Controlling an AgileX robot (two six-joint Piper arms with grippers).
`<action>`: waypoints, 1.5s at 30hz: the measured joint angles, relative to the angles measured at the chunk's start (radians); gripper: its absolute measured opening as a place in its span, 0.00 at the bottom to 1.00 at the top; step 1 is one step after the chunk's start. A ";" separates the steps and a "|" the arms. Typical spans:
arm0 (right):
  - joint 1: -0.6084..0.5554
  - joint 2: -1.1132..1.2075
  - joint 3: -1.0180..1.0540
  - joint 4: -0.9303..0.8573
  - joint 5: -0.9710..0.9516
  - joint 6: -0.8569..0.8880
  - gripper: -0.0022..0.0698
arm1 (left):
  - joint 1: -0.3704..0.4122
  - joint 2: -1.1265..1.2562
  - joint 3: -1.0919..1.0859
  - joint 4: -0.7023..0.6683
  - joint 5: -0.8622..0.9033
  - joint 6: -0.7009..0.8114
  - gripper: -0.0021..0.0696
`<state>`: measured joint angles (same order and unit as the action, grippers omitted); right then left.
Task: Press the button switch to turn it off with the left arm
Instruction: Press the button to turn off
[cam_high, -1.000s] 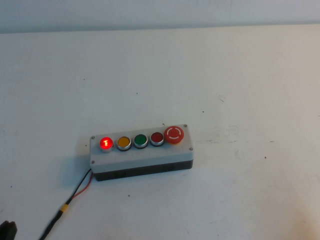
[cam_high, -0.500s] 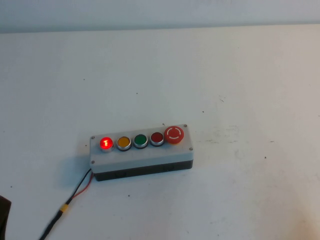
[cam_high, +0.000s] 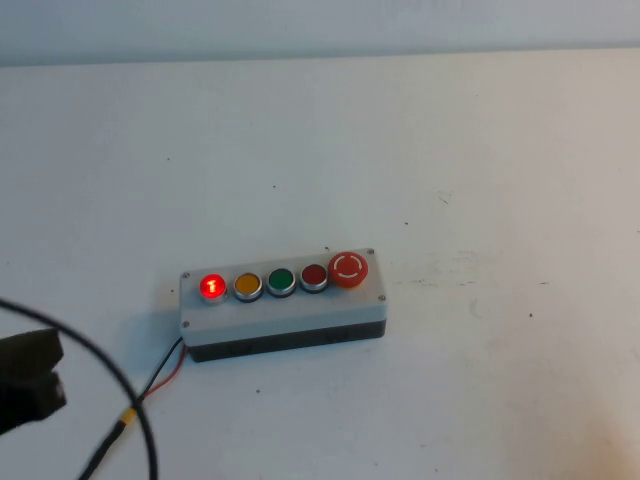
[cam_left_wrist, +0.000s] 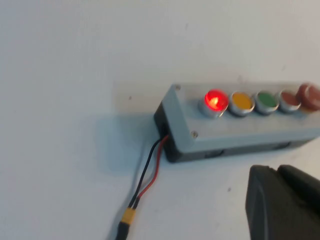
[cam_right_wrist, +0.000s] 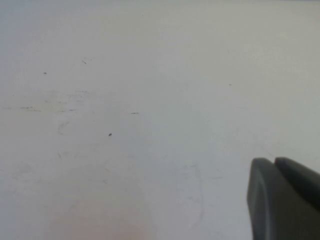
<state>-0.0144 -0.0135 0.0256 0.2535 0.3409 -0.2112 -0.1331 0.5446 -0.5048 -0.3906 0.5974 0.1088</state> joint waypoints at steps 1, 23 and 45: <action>0.000 0.000 0.000 0.000 0.000 0.000 0.01 | 0.000 0.060 -0.042 0.023 0.053 0.011 0.03; 0.000 0.000 0.000 0.000 0.000 0.000 0.01 | -0.219 1.131 -0.908 0.182 0.578 0.152 0.03; 0.000 0.000 0.000 0.000 0.000 0.000 0.01 | -0.232 1.219 -0.925 0.270 0.545 0.105 0.03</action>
<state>-0.0144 -0.0135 0.0256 0.2535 0.3409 -0.2112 -0.3652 1.7632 -1.4294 -0.1209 1.1422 0.2136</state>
